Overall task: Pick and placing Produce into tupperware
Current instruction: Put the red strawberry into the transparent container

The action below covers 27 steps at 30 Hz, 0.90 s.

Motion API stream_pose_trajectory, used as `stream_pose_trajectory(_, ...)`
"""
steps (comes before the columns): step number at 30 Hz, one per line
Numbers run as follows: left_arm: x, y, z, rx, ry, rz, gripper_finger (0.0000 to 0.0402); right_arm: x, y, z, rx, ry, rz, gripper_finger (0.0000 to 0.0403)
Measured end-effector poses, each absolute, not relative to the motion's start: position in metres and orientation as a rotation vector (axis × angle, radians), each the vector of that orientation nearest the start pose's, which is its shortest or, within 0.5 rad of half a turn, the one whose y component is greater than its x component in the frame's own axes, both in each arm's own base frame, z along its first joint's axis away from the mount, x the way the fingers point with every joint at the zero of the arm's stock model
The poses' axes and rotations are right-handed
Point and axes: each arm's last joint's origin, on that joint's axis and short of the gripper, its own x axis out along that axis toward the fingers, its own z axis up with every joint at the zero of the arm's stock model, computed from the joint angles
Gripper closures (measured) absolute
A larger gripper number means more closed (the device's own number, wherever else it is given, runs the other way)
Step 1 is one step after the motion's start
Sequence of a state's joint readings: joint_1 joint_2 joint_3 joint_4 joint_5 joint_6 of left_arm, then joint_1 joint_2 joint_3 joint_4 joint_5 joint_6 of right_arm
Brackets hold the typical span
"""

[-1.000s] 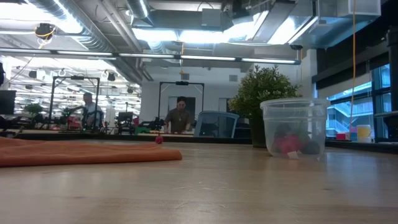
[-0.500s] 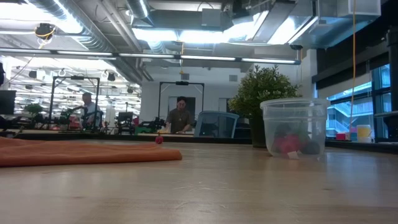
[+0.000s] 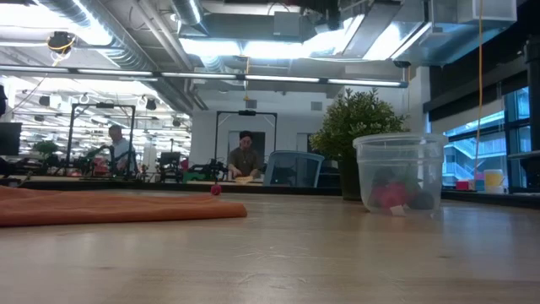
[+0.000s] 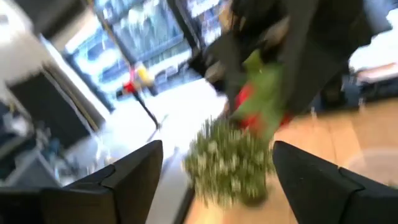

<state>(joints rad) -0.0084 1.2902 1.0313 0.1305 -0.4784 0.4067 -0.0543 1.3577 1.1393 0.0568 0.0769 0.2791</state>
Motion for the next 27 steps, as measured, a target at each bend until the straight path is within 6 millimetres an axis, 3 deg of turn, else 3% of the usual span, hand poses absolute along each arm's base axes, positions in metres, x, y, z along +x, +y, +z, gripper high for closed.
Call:
stream_pose_trajectory(7,0.289,0.02,0.328,0.23,0.306,0.47,0.0092,0.295,-0.023,0.342,0.247,0.331,-0.189,0.0265)
stream_pose_trajectory(17,0.28,0.021,0.306,0.001,0.482,0.515,0.0092,0.272,-0.009,0.306,0.19,0.786,-0.182,0.0265)
stream_pose_trajectory(27,0.273,0.019,0.295,-0.176,0.564,0.565,0.0092,0.263,0.01,0.298,0.035,0.925,-0.042,0.0265)
